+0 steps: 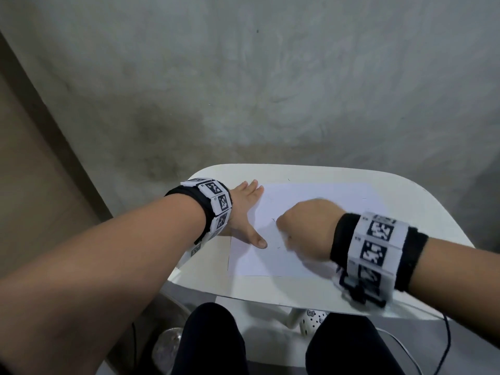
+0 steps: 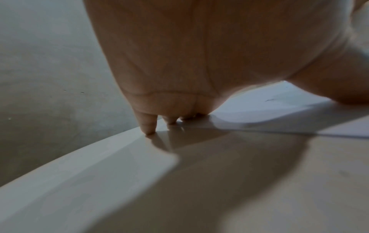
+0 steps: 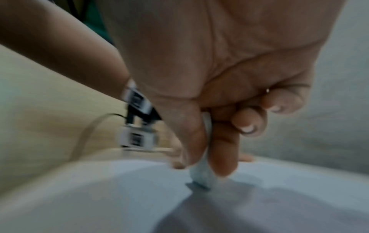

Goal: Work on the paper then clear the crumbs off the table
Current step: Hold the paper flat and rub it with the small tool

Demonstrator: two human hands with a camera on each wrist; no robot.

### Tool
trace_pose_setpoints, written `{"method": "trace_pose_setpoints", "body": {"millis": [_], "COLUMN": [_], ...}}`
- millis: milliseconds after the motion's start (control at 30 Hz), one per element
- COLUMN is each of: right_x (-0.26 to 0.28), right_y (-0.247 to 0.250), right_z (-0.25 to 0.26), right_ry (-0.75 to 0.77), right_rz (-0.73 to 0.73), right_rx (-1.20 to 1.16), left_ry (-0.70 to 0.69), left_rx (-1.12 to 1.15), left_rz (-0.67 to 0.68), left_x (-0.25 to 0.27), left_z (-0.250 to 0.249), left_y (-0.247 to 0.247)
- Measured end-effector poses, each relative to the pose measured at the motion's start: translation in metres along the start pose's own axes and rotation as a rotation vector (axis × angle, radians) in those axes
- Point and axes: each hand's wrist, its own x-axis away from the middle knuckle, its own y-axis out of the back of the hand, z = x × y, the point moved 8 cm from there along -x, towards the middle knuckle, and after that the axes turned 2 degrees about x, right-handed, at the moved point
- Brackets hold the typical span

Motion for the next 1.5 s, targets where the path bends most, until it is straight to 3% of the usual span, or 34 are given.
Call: {"method": "trace_pose_setpoints", "body": {"millis": [67, 200, 333, 500, 600, 633, 767, 900, 1033, 1200, 1367, 1433, 1500], "right_x": [0.006, -0.001, 0.013, -0.007, 0.002, 0.001, -0.015, -0.008, -0.026, -0.031, -0.03, -0.022, -0.01], "right_y": [-0.006, 0.0, -0.006, 0.005, -0.004, -0.006, 0.007, 0.001, 0.009, 0.004, 0.005, 0.006, 0.003], "right_z": [0.023, -0.018, 0.035, -0.018, 0.031, 0.031, -0.02, 0.029, -0.027, -0.026, -0.03, 0.001, 0.041], "right_ry": [0.088, -0.097, 0.127, -0.076, 0.147, 0.149, -0.076, 0.139, -0.1, -0.069, -0.143, -0.056, 0.119], "right_rz": [0.05, 0.006, 0.037, -0.001, 0.034, 0.063, 0.013, 0.031, 0.027, 0.038, 0.047, 0.028, 0.043], "right_rx": [-0.034, -0.065, -0.076, -0.056, -0.023, -0.047, -0.035, -0.016, -0.056, -0.082, -0.027, 0.049, -0.021], "left_ry": [0.0, 0.002, -0.001, 0.0, 0.001, 0.001, -0.001, -0.003, -0.001, -0.115, -0.109, -0.113, -0.11], "left_rx": [-0.007, 0.007, -0.002, 0.023, 0.015, 0.013, 0.028, 0.005, 0.002, -0.096, -0.112, -0.097, -0.104], "left_rz": [-0.007, -0.009, -0.026, -0.007, -0.038, -0.043, -0.017, -0.015, -0.007, -0.079, 0.074, 0.069, 0.067], "left_x": [0.0, 0.001, 0.001, 0.0, -0.001, 0.0, 0.0, 0.0, 0.005, 0.022, 0.035, 0.034, 0.034], "left_z": [-0.001, -0.001, -0.003, 0.001, -0.001, -0.001, 0.001, 0.0, 0.0, -0.001, 0.005, 0.004, 0.003], "left_y": [0.0, 0.0, 0.0, 0.0, 0.0, 0.0, -0.001, 0.0, 0.002, 0.011, -0.009, -0.011, -0.012]}}
